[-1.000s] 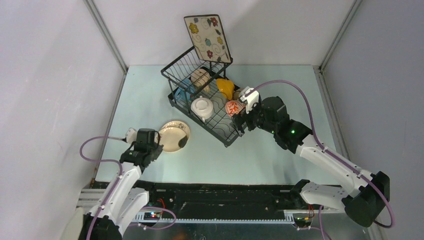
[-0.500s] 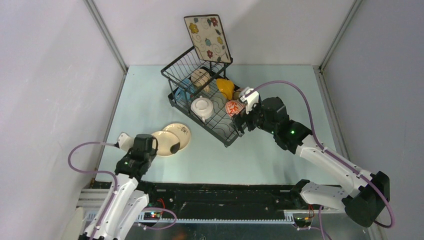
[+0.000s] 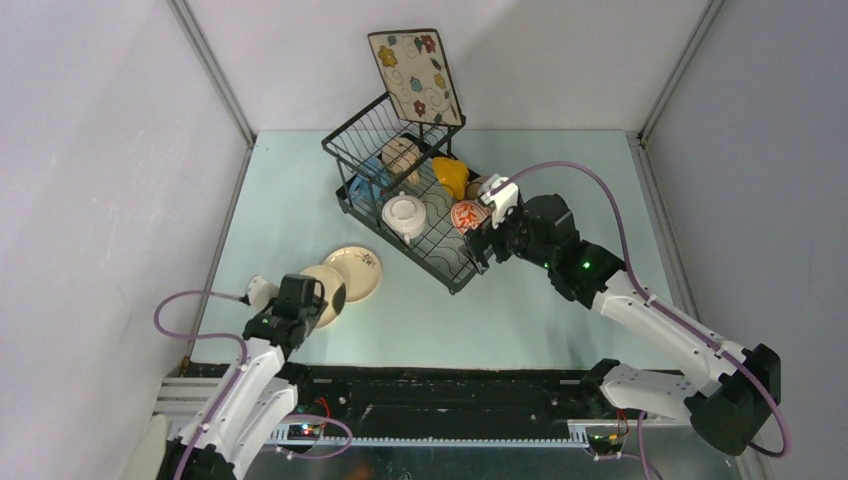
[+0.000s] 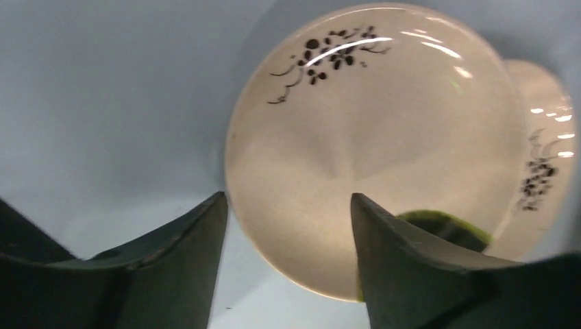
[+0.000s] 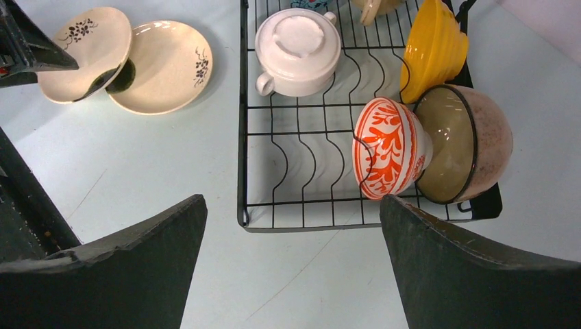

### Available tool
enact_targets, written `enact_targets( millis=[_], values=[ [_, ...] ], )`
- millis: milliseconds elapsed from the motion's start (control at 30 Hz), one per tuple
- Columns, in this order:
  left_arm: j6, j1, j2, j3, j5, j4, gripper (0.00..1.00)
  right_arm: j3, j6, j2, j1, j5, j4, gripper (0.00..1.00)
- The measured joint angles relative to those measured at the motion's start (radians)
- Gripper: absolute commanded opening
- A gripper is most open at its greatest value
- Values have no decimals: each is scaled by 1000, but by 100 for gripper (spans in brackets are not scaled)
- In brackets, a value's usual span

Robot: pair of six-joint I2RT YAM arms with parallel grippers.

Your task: Load the mixed dishes into the dish rack

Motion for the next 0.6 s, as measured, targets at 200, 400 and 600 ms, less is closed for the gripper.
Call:
enact_targets(
  millis=[200, 400, 600],
  values=[
    [10, 0, -83, -29, 37, 56, 80, 0, 0, -5, 0, -3, 0, 100],
    [46, 0, -79, -35, 86, 113, 78, 0, 115, 4, 0, -64, 16, 100],
    [87, 0, -19, -58, 145, 209, 79, -52, 396, 38, -52, -203, 101, 99]
  ],
)
